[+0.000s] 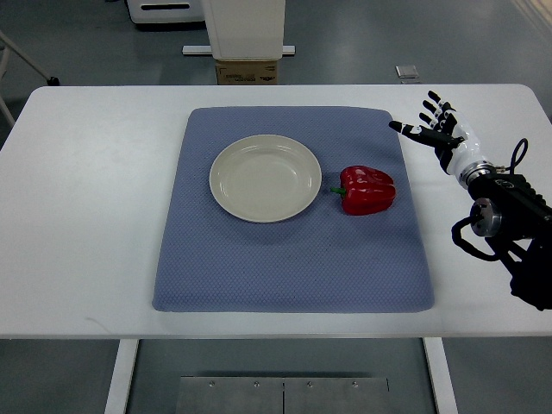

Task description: Place red pepper on plate with right hand

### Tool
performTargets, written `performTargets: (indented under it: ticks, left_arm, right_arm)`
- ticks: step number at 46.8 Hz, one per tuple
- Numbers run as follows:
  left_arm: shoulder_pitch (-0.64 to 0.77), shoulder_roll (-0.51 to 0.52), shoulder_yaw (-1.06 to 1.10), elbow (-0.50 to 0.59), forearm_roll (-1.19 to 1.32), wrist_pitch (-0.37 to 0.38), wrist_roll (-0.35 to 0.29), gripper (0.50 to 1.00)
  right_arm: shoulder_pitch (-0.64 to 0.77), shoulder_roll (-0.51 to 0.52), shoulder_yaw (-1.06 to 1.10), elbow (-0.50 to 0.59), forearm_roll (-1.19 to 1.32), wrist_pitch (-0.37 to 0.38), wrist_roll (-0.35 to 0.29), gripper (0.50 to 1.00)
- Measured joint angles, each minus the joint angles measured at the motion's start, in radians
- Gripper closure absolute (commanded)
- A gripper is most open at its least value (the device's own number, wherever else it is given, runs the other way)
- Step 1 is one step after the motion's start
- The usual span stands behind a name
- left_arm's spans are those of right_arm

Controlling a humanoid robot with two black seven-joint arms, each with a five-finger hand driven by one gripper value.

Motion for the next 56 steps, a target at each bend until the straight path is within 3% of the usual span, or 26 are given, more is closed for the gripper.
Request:
performTargets:
  ticks: [56]
  left_arm:
    - [-0.003,0.0,0.0,0.0,-0.002,0.0,-0.001,0.5]
  right_arm:
    - [0.02,-0.004,0.054,-0.008,0.019,-0.001,0.003,0.5]
